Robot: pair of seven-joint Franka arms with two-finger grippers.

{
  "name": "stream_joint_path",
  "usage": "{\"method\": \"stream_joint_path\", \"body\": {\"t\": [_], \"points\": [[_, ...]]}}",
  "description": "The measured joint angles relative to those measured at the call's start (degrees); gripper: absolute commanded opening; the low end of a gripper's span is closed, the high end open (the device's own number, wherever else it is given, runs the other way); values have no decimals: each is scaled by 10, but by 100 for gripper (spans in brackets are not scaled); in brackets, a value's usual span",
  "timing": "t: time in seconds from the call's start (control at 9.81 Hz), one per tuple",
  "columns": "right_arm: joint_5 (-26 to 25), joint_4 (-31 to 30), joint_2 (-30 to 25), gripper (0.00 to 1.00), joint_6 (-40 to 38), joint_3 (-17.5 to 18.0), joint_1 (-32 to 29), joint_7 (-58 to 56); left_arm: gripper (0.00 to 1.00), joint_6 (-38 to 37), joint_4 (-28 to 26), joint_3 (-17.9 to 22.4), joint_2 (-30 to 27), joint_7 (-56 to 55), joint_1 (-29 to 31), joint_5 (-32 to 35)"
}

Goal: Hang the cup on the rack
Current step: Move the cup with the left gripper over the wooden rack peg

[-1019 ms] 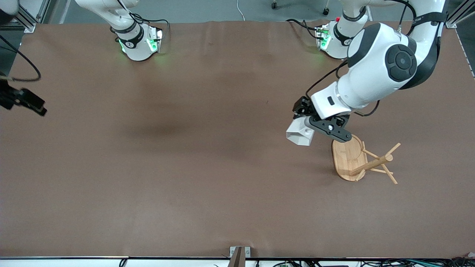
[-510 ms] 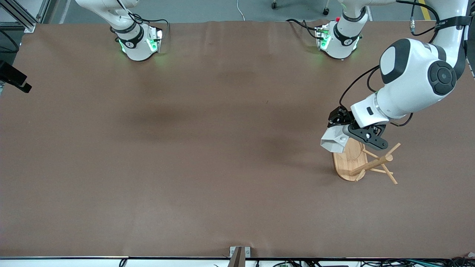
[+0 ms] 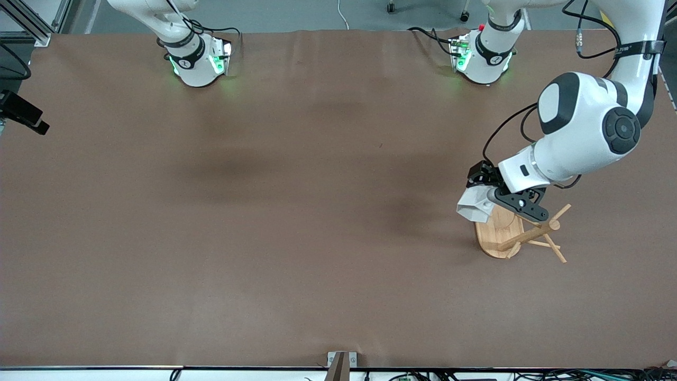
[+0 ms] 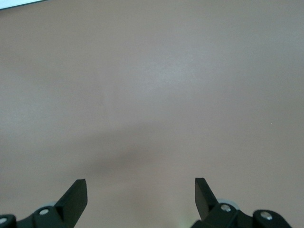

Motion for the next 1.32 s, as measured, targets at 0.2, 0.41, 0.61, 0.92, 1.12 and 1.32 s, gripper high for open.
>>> {"method": "stream_joint_path", "body": {"t": [0.2,0.41,0.61,0.92,1.12,1.32], "points": [[0,0,0,100,-3,0,0,0,0,1,12,1,14,1,3,0],[0,0,0,100,-4,0,0,0,0,2,31,6,26,1,3,0],[0,0,0,100,-4,0,0,0,0,2,47,9,32,1,3,0],[0,0,0,100,-4,-1,0,0,0,2,52,37,41,27,3,0],[0,0,0,100,-4,-1,0,0,1,2,54,42,47,36,3,0],[0,0,0,100,-4,-1,0,0,2,2,55,48,50,38,3,0]]}}
